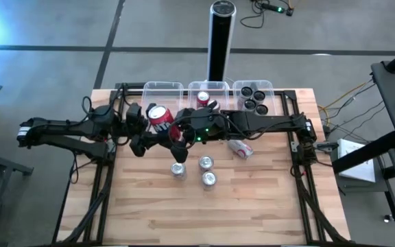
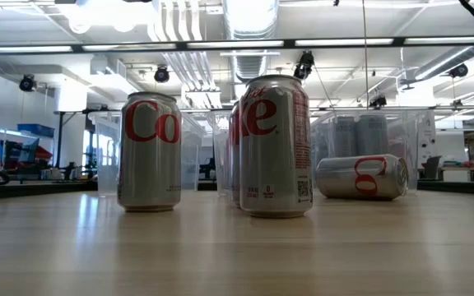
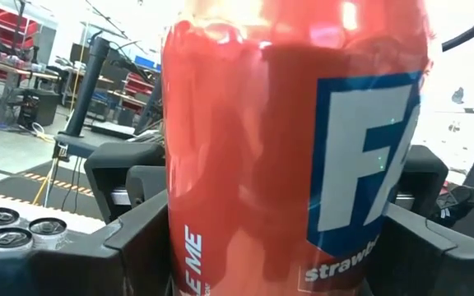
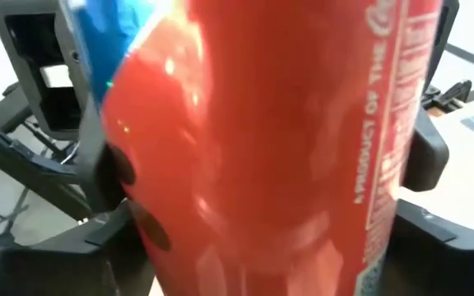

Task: Sort soda cans
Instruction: Put the red soda can into the middle white bin

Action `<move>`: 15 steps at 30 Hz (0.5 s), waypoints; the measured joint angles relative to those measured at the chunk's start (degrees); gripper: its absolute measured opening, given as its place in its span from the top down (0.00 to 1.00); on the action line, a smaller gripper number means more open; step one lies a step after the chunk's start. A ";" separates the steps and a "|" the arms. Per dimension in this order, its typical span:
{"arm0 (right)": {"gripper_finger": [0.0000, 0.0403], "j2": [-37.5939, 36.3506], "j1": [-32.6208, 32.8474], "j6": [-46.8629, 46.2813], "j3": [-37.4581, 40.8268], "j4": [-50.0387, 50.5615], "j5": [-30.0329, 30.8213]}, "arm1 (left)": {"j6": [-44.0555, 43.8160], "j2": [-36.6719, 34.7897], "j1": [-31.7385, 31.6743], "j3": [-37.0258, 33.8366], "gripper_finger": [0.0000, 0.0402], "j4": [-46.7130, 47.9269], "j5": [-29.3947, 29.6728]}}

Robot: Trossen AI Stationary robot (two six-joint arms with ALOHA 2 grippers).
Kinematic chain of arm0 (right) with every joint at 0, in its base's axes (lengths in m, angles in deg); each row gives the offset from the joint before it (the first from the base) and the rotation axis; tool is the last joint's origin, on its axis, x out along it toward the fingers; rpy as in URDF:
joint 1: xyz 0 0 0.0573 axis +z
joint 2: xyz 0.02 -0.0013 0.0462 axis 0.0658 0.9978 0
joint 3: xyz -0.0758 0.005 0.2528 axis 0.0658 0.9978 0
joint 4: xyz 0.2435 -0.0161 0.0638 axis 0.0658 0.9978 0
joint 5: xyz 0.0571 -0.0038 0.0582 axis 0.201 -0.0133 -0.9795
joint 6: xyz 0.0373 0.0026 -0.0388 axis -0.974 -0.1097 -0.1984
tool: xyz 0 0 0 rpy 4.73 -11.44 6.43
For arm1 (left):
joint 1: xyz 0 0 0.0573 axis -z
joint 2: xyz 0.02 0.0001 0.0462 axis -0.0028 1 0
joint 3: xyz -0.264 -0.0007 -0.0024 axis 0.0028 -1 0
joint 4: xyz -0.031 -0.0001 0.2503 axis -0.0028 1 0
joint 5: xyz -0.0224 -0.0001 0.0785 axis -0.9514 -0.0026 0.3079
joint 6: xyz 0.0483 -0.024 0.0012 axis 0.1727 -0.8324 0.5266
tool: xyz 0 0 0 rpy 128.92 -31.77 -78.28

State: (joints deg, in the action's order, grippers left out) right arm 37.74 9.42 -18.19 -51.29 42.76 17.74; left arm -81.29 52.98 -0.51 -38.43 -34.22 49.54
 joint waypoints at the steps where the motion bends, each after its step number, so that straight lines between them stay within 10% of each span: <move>1: 0.26 0.00 0.00 0.01 0.00 -0.13 0.01 | -0.02 0.00 0.05 0.00 0.28 -0.01 0.03; 15: 0.25 0.00 0.05 -0.33 0.13 4.91 -0.22 | 4.22 -1.04 -0.76 1.87 0.12 7.07 -1.28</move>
State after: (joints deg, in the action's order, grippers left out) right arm 37.74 9.48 -18.53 -51.17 47.67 17.52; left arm -77.07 51.94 -1.27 -36.56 -27.14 48.26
